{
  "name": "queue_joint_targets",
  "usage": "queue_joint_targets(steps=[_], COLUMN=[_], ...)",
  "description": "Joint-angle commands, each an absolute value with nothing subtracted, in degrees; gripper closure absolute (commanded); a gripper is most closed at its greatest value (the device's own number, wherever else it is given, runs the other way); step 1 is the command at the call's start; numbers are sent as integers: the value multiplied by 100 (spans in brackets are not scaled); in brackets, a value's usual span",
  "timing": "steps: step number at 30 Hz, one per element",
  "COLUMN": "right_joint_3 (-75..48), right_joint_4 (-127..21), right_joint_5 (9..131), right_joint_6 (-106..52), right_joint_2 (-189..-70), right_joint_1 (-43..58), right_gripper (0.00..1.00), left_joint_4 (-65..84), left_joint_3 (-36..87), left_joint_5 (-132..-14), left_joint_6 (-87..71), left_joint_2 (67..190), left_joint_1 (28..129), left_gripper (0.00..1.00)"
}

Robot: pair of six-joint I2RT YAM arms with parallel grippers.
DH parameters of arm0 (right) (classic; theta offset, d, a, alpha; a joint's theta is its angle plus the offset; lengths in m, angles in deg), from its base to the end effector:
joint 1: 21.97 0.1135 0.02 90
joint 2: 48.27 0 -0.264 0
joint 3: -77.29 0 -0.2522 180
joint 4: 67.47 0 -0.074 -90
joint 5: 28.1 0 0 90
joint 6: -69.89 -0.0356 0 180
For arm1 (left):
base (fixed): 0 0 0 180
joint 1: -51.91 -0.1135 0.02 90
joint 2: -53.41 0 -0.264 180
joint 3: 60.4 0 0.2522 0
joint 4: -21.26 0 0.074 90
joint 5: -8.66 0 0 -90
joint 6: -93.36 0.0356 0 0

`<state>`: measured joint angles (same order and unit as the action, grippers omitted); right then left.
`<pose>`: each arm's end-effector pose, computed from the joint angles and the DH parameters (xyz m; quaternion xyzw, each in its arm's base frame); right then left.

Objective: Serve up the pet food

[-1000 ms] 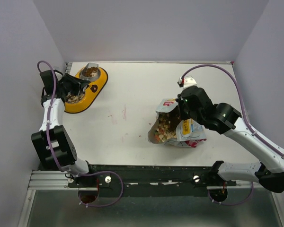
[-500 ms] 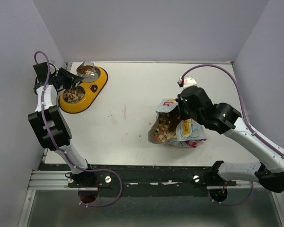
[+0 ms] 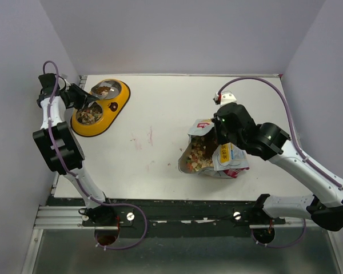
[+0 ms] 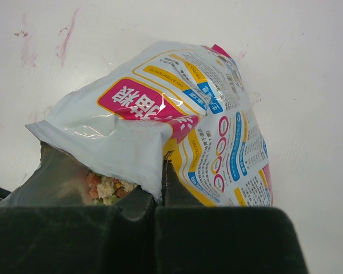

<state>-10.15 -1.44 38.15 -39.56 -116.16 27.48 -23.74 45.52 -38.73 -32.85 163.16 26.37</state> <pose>0.1603 0.1653 0.3929 -0.1489 0.8833 0.0734 0.4384 0.3955 0.1623 0.2697 -0.3379 0.8141 -0.3691 0.2945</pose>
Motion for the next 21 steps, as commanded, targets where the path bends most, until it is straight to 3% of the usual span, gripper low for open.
queue_joint_targets(steps=[1, 21], right_joint_3=[-739, -677], right_joint_4=[-168, -141], right_joint_5=[3474, 3465], right_joint_6=[-3919, -3857], right_joint_2=[-11620, -11629], right_joint_1=[2760, 2768], right_gripper=[99, 99], left_joint_4=[-2984, -4875], left_joint_3=[5179, 7218], left_joint_5=[-4275, -5330], left_joint_6=[-2952, -1994], left_joint_2=[16502, 17294], left_joint_1=[2580, 2967], left_gripper=[100, 100])
